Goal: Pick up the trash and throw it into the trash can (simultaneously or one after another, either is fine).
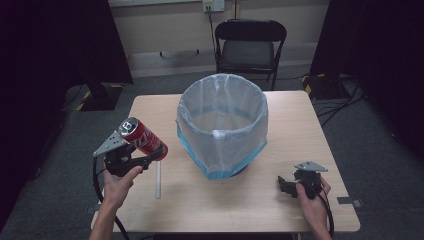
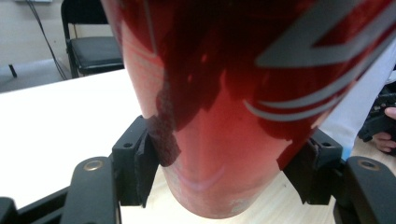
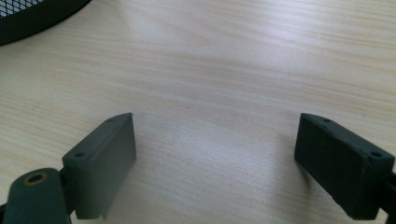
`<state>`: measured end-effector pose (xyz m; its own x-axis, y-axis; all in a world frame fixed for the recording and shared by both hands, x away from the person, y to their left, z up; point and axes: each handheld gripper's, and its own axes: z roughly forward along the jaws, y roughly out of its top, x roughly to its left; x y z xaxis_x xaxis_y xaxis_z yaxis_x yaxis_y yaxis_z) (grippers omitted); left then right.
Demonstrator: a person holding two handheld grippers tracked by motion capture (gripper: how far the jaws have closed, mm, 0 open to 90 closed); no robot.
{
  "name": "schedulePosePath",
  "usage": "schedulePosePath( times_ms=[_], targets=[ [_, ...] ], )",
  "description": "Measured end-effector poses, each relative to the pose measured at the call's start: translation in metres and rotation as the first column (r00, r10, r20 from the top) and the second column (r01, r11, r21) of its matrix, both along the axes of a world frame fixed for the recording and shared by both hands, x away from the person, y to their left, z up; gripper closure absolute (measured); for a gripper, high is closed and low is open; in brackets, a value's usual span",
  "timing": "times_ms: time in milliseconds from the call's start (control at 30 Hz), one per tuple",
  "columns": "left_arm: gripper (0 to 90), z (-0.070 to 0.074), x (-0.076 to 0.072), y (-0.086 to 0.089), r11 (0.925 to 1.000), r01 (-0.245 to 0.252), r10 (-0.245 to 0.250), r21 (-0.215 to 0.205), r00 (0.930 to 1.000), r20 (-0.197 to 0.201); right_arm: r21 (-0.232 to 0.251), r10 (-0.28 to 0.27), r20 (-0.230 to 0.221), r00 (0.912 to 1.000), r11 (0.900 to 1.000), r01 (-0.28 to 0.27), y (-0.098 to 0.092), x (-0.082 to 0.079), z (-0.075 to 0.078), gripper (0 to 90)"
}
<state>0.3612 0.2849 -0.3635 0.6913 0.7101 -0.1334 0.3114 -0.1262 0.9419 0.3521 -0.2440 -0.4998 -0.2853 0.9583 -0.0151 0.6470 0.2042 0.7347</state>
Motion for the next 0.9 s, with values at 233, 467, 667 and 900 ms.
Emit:
schedulePosePath(
  times_ms=[233, 467, 667, 900],
  targets=[
    [34.3, 0.013, 0.007, -0.012, 0.9994, 0.024, -0.024, -0.024, 0.9996, 0.017, 0.001, 0.002, -0.002, 1.0000, 1.000, -0.002, 0.000, 0.000, 0.000, 11.7],
    [34.2, 0.034, 0.014, -0.019, 0.9984, 0.040, -0.038, -0.040, 0.9974, 0.061, 0.001, 0.005, -0.002, 1.0000, 1.000, -0.005, 0.000, 0.000, 0.000, 11.7],
    [34.2, 0.047, 0.018, -0.026, 0.9974, 0.054, -0.049, -0.048, 0.9949, 0.088, 0.001, 0.005, -0.002, 1.0000, 1.000, -0.005, 0.000, 0.000, 0.000, 11.7],
    [34.2, 0.060, 0.020, -0.027, 0.9967, 0.056, -0.049, -0.059, 0.9923, 0.114, 0.001, 0.005, -0.002, 1.0000, 1.000, -0.005, 0.000, 0.000, 0.000, 11.7]
  ],
)
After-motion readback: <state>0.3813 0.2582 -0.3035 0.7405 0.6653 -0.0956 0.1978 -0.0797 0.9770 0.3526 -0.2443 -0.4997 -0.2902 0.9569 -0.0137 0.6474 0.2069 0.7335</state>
